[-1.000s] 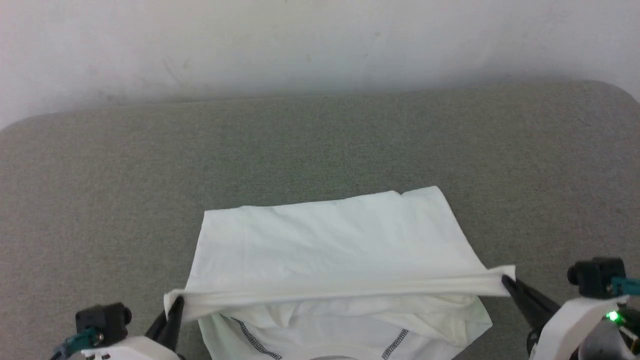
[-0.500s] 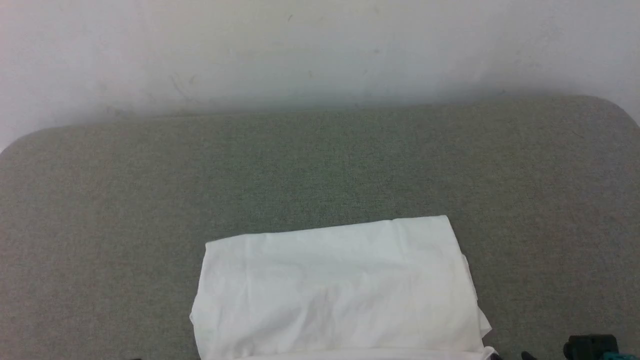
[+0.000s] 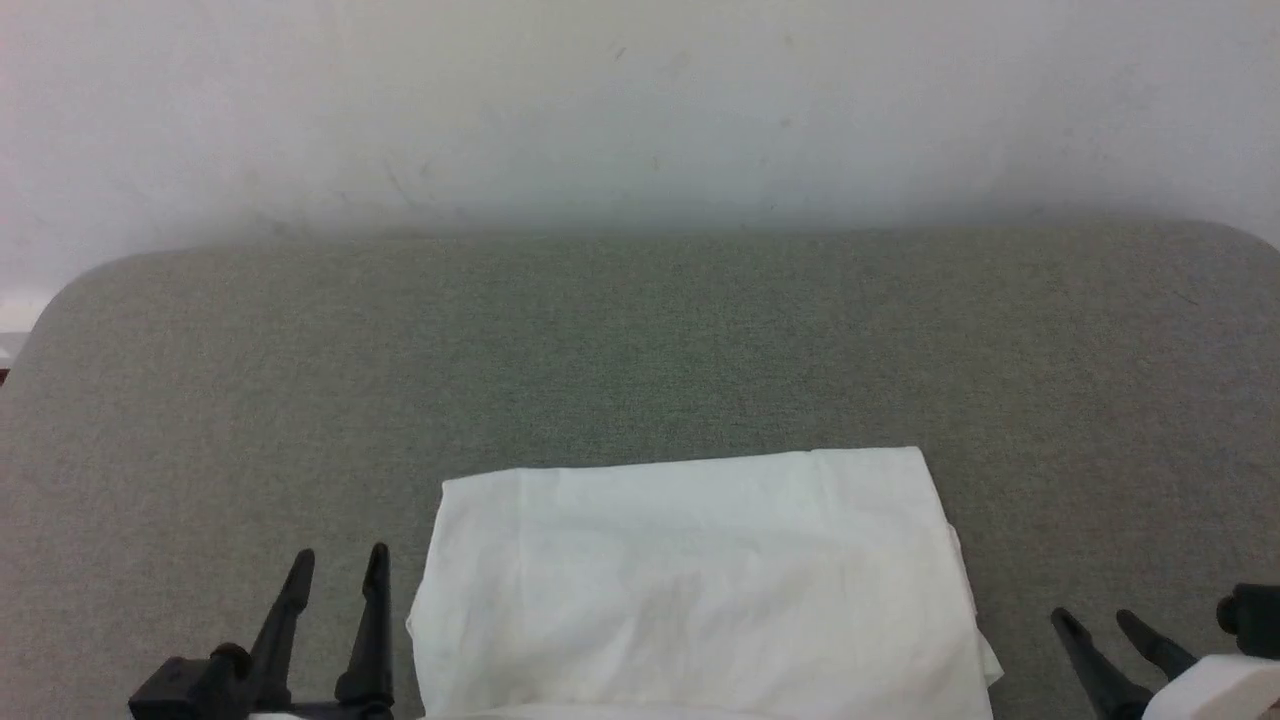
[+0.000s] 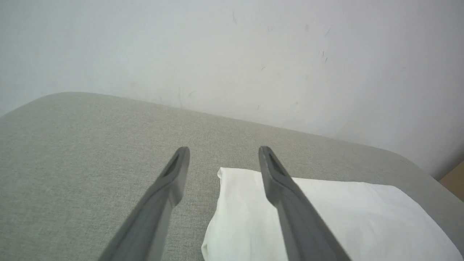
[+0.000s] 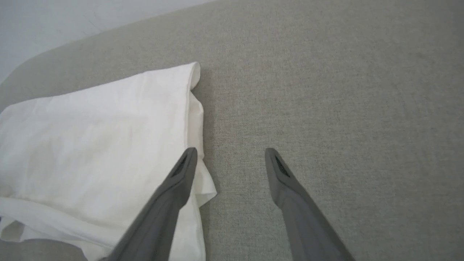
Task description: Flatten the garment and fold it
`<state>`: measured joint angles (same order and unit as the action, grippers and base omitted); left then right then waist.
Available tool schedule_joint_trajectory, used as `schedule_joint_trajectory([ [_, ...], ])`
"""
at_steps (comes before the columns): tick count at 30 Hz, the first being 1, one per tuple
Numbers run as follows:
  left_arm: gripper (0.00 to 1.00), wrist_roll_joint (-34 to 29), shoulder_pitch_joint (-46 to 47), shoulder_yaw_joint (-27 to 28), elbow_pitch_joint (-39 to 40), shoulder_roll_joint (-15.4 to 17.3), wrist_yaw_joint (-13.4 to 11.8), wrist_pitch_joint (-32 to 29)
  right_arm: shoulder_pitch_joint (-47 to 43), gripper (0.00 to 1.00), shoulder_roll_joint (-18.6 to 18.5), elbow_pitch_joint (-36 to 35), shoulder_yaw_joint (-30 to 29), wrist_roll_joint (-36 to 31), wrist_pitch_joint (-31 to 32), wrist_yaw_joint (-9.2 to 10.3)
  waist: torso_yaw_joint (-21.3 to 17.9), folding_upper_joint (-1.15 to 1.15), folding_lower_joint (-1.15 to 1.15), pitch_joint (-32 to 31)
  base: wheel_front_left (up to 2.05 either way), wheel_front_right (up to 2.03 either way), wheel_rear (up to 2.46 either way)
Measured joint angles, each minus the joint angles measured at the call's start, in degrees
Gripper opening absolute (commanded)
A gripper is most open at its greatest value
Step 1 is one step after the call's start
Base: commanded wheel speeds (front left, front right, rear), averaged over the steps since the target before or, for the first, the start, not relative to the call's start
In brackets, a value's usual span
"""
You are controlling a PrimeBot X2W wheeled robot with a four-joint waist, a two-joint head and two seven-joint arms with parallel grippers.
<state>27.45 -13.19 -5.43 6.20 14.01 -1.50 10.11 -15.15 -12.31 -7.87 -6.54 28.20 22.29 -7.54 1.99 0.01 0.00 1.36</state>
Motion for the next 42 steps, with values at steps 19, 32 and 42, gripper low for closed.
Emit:
schedule_joint_trajectory([
  [19, 1.00, -15.0, 6.2, 3.3, -4.3, -3.5, 2.4, 4.6, 19.8, 1.00, -4.7, 26.0, 15.6, 4.9, 14.2, -0.08, 5.0, 0.00, -0.01, 2.9, 0.00, 0.00, 0.00],
  [32, 1.00, -17.5, 5.7, 4.9, -7.3, -4.6, 3.5, 4.6, 18.4, 0.00, -4.6, 23.3, 14.9, 8.4, 15.1, -0.03, 3.8, 0.00, 0.00, 0.7, 0.00, 0.00, 0.00],
  [42, 1.00, -18.0, 5.1, 5.0, -7.7, -5.0, 3.6, 4.6, 10.4, 0.00, -8.5, 17.3, -0.5, 3.9, 15.5, -0.05, 1.1, 0.00, 0.00, 0.2, 0.00, 0.00, 0.00],
])
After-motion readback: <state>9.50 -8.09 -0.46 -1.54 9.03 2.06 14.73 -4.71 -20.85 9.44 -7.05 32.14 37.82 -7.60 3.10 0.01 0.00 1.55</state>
